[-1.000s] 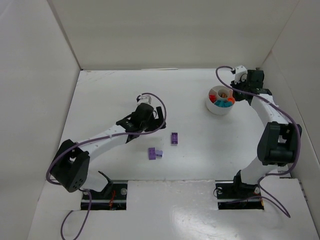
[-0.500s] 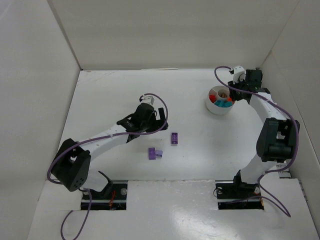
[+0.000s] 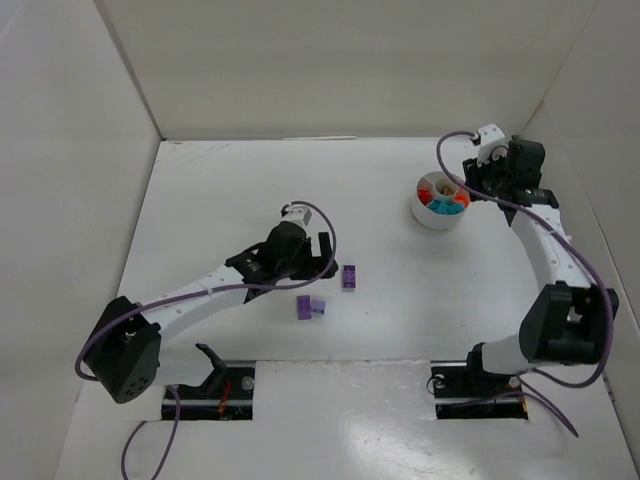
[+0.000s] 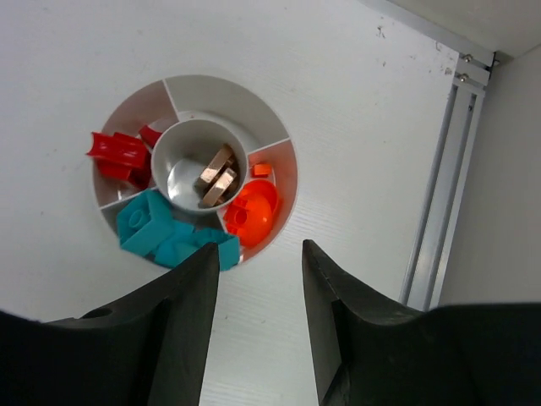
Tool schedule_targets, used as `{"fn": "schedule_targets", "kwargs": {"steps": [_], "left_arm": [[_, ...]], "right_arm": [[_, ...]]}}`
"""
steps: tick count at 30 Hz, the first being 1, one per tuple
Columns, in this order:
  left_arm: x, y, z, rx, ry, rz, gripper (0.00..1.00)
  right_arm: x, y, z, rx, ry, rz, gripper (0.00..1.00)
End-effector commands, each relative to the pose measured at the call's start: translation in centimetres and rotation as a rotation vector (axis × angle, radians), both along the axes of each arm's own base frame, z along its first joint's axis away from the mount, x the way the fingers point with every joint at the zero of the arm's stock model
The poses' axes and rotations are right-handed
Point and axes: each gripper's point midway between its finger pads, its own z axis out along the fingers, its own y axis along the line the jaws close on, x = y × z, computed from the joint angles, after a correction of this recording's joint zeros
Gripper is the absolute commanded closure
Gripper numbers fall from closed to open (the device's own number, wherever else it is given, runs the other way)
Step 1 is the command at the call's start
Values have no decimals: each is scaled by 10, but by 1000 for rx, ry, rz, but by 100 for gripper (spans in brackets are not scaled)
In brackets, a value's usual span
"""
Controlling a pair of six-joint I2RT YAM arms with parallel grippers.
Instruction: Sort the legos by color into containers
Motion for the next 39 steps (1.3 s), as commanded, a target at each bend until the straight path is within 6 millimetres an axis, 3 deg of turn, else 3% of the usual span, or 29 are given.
{"fn": "schedule_targets", "kwargs": {"steps": [1,3,9,13,20,25,26,30,31,33,37,39], "left_arm": [[-19,-11,1,5,-24,-98,0],[-24,-20,-4,35,-26,-129,0],[-9,-68,-2,72,-71,-126,5],[-3,-91,-25,174,-52,-120,8],[2,-79,-62,318,-8,-19,16],[-2,-75,-72,351,12,-2,32],[-3,-78,-71,345,-1,-6,43],[-2,-83,-74,339,-16,-34,60],[0,-86,-72,333,-27,-39,70],[-1,-89,-74,331,-37,-80,76],[2,-93,-58,324,-114,-129,85],[4,-96,-36,284,-200,-147,87]], "right_arm": [[-18,7,24,14,-90,31,51],[-31,11,21,32,-87,31,50],[-76,14,13,55,-105,-6,48],[-96,10,24,28,-116,-33,46],[-106,7,30,16,-124,-53,44],[-106,7,30,16,-124,-53,44],[-106,7,30,16,-124,-53,44],[-107,9,26,23,-115,-43,44],[-107,10,26,27,-115,-35,44],[-109,13,23,34,-102,-26,44],[-116,28,17,86,-75,37,43],[-119,40,13,124,-63,98,42]]}}
